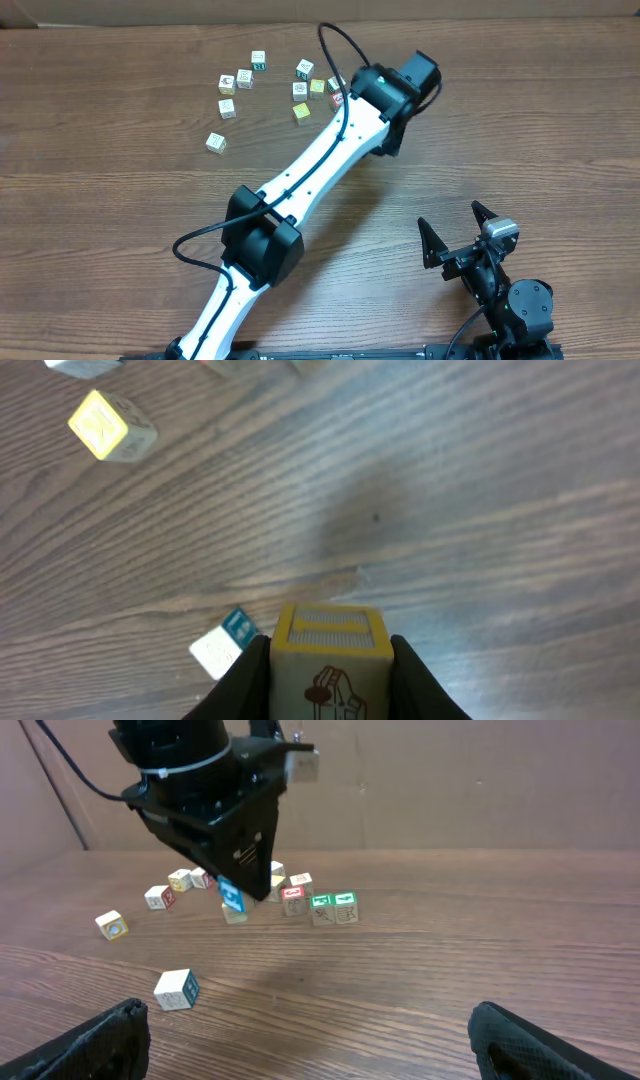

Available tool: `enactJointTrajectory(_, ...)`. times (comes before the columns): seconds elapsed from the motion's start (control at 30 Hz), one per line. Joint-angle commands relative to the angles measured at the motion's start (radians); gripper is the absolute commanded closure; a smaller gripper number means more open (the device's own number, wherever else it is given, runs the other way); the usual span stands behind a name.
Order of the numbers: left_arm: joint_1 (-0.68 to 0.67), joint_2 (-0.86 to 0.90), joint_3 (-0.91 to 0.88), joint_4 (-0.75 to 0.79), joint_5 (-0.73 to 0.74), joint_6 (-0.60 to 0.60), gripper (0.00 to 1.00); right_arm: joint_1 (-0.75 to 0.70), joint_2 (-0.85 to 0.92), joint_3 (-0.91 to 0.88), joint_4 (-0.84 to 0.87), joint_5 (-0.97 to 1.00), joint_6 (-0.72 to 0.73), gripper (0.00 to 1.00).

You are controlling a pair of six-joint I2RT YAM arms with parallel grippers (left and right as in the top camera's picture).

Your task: Form a circle

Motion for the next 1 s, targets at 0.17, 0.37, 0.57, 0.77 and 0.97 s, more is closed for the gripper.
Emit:
enactJointTrajectory(0.17, 0.031, -0.040, -0.005, -0.120, -0.003, 0.056, 0.95, -0.008, -0.012, -0.003, 0.006, -0.002, 0.003, 0.00)
enactJointTrajectory(0.37, 0.021, -0.097, -0.015, -0.169, 0.001, 0.035, 0.95, -0.008, -0.012, -0.003, 0.006, -0.002, 0.003, 0.00)
enactJointTrajectory(0.57, 0.035, -0.311, -0.259, -0.063, -0.011, 0.036, 0.95, -0.008, -0.012, -0.003, 0.006, -0.002, 0.003, 0.00)
enactJointTrajectory(0.77, 0.046, -0.573, -0.721, 0.190, 0.015, -0.030, 0.95, -0.008, -0.012, -0.003, 0.006, -0.002, 0.003, 0.00)
enactJointTrajectory(0.97, 0.044, -0.648, -0.954, 0.372, 0.054, -0.266, 0.95, -0.008, -0.012, -0.003, 0.006, -0.002, 0.003, 0.00)
